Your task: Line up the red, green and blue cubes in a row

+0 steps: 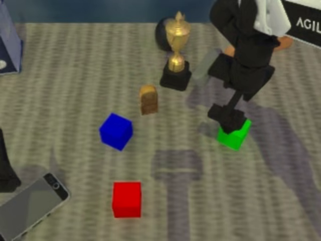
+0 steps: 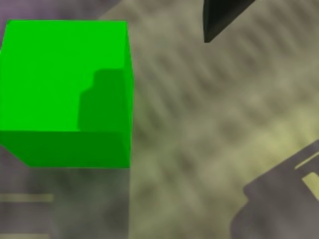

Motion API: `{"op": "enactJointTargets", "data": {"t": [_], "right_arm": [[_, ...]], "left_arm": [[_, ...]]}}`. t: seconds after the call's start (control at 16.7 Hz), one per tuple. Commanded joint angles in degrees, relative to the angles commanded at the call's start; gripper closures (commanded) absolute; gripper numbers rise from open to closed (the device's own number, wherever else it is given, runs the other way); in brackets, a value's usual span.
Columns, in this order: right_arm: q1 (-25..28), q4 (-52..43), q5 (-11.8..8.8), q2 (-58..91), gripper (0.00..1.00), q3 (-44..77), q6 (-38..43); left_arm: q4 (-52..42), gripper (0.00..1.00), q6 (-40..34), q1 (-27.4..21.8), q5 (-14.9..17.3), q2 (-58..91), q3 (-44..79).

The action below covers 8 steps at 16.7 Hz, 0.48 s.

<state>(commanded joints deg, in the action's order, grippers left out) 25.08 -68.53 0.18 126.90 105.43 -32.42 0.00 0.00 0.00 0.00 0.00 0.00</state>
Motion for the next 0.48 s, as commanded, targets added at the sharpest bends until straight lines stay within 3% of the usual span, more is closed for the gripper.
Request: {"op": "enactJointTargets", "data": {"t": [0.18,0.48], "right_arm": [[0.1,0.8,0.0,0.5,0.00,-0.4,0.0],[0.1,10.2,0.0,3.6,0.00,-6.6,0.1]], "left_arm": [[0.0,0.00,0.0,0.0,0.0,0.0,0.0],[0.0,0.00,0.0,0.0,0.0,0.0,0.0]]}}
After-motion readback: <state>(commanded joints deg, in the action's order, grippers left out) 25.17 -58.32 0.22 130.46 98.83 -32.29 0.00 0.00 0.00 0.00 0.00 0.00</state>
